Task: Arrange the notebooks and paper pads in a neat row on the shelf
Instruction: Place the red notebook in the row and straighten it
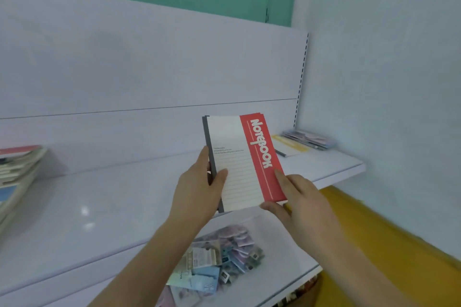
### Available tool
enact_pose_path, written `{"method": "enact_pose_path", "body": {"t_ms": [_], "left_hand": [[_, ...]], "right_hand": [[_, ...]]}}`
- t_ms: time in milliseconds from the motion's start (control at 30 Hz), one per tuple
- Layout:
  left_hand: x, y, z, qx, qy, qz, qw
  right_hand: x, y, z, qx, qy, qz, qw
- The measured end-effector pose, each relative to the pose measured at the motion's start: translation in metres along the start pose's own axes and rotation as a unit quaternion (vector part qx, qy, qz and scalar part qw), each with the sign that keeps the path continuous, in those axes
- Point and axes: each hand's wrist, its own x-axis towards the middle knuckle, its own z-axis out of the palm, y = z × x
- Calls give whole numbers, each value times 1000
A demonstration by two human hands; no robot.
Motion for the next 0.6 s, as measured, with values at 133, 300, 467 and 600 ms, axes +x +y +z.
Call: {"method": "enact_pose_path", "body": {"t_ms": [133,300,467,600], "left_hand": [[32,-2,33,53,-140,31,988],[77,-21,66,234,-208,59,948],[132,-40,92,280,-208,61,935],[162,-63,113,306,-220,51,925]], "right_hand": [[21,43,21,-28,-4,-1,1000],[60,83,57,-48,-34,-2,998],[115,115,90,-58,-58,-23,996],[151,136,121,-55,-86,-49,994]]}}
